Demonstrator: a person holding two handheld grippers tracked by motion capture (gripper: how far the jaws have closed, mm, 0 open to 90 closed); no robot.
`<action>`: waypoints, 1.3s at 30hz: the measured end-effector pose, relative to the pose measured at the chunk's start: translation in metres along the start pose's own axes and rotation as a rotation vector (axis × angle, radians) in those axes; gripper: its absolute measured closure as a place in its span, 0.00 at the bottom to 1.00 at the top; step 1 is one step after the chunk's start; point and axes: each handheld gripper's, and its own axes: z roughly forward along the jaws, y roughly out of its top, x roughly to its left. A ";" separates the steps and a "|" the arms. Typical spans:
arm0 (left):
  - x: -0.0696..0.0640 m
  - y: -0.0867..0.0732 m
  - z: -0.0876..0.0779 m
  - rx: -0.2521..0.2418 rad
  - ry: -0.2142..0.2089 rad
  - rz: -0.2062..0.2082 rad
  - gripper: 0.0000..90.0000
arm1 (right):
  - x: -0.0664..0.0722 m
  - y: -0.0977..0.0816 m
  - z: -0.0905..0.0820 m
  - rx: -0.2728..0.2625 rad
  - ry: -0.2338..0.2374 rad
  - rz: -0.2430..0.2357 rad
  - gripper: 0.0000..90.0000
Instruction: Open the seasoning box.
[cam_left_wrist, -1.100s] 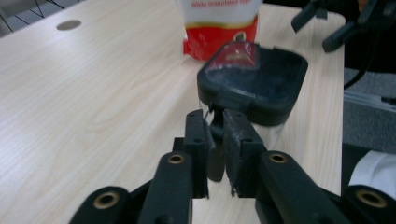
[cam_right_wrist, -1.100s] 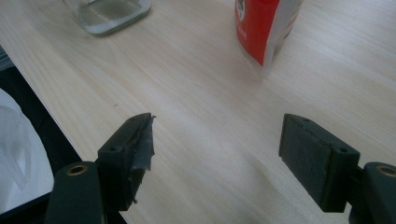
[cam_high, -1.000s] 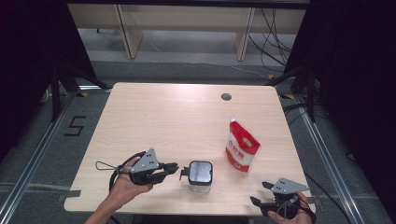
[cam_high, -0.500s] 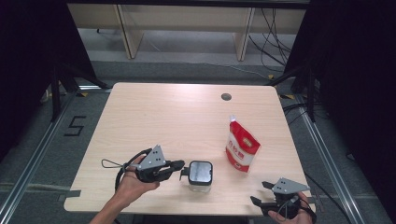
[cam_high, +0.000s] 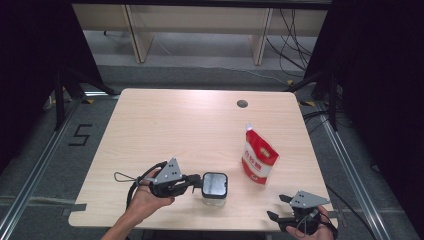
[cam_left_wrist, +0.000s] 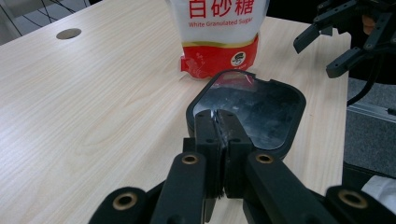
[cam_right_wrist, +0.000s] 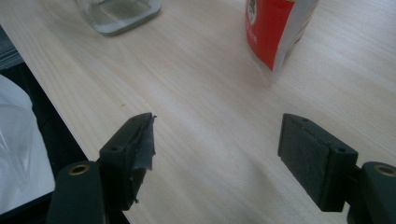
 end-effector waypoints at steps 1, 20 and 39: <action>0.001 0.000 0.000 -0.001 -0.003 0.014 0.97 | 0.000 0.000 0.000 0.000 -0.005 -0.005 0.31; -0.001 -0.004 0.006 0.005 -0.006 0.004 0.96 | 0.005 0.002 0.001 -0.010 0.016 -0.018 0.32; 0.001 -0.006 0.004 -0.002 -0.004 0.018 0.94 | 0.022 0.029 0.005 -0.160 0.083 -0.101 0.63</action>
